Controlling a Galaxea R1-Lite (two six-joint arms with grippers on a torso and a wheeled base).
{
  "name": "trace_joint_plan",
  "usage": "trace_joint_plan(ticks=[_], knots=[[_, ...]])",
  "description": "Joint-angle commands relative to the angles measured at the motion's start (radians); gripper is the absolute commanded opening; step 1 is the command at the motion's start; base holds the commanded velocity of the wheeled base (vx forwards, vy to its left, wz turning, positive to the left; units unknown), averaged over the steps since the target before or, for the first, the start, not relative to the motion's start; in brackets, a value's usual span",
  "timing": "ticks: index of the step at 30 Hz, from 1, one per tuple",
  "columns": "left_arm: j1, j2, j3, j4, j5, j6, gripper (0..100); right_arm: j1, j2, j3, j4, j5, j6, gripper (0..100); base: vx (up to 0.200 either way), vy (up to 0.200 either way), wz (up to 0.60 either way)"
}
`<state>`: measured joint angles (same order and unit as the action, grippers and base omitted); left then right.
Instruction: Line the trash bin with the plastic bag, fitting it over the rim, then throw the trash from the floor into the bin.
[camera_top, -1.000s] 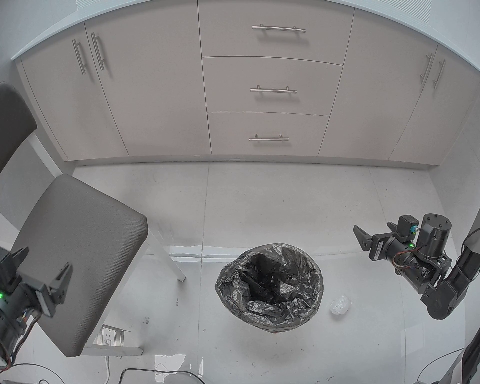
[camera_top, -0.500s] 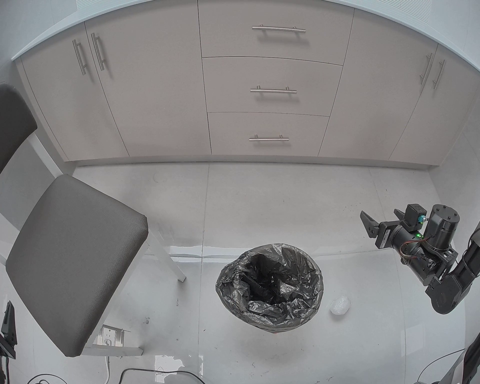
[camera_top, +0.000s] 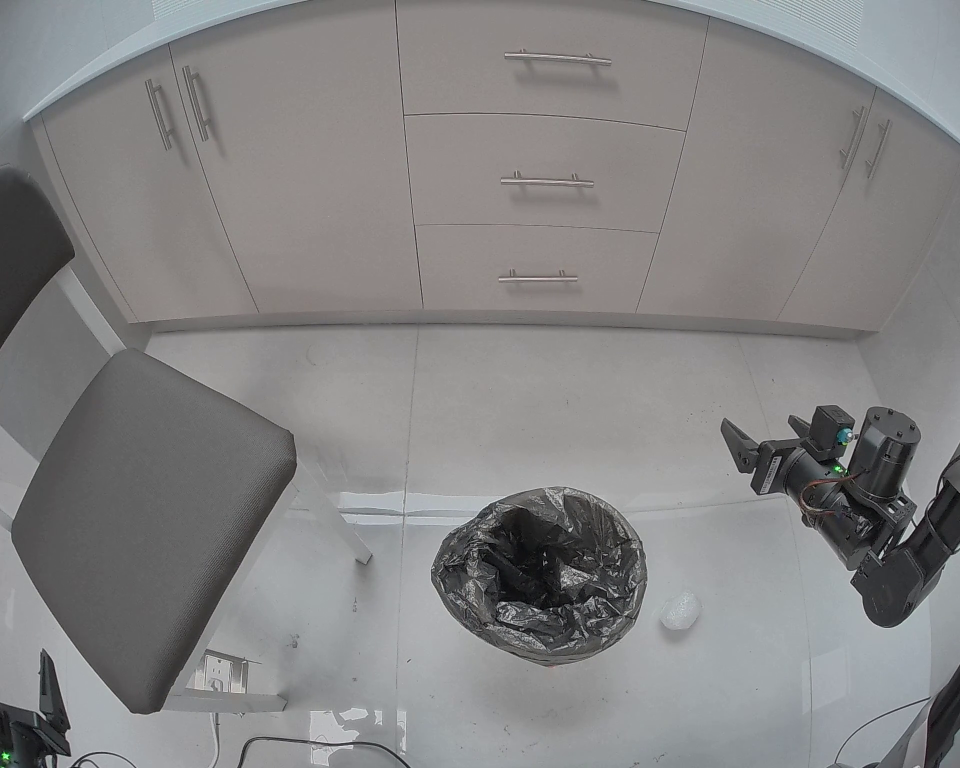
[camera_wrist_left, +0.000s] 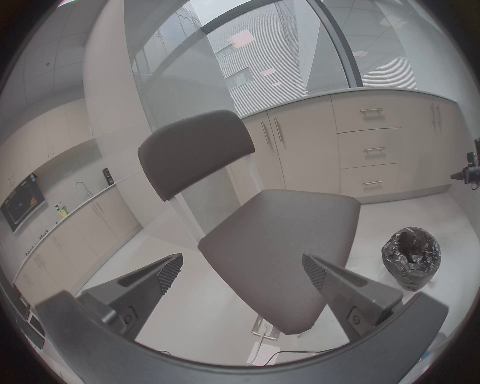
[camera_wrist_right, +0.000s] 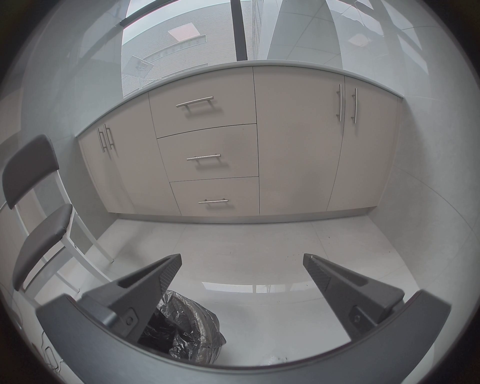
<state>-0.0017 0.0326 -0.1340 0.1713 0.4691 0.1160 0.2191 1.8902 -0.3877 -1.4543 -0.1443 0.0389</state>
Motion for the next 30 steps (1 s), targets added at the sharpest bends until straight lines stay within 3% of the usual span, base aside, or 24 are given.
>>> trace_joint_plan(ticks=[1,7,15,19,25,30], knots=[[0.002,-0.031,0.067,-0.072,-0.092,-0.041,100,-0.003,0.020,0.003,-0.001,0.000,0.001,100,0.000,0.000,0.00],[0.002,-0.033,0.077,-0.085,-0.248,-0.082,100,-0.011,0.086,-0.008,-0.003,-0.001,0.001,100,0.000,0.000,0.00],[-0.001,-0.022,0.076,-0.087,-0.353,-0.081,100,-0.004,0.191,-0.102,-0.067,-0.003,-0.016,100,0.000,0.000,0.00],[0.005,0.006,0.085,-0.105,-0.357,-0.176,100,0.000,0.199,-0.112,-0.066,-0.001,-0.039,100,0.000,0.000,0.00],[-0.009,-0.002,0.091,-0.115,-0.368,-0.136,100,-0.001,0.228,-0.131,-0.061,-0.001,-0.074,100,0.000,0.000,0.00],[-0.003,-0.029,0.122,-0.130,-0.489,-0.102,100,0.016,0.256,-0.224,-0.017,-0.006,-0.085,100,0.000,0.000,0.00]])
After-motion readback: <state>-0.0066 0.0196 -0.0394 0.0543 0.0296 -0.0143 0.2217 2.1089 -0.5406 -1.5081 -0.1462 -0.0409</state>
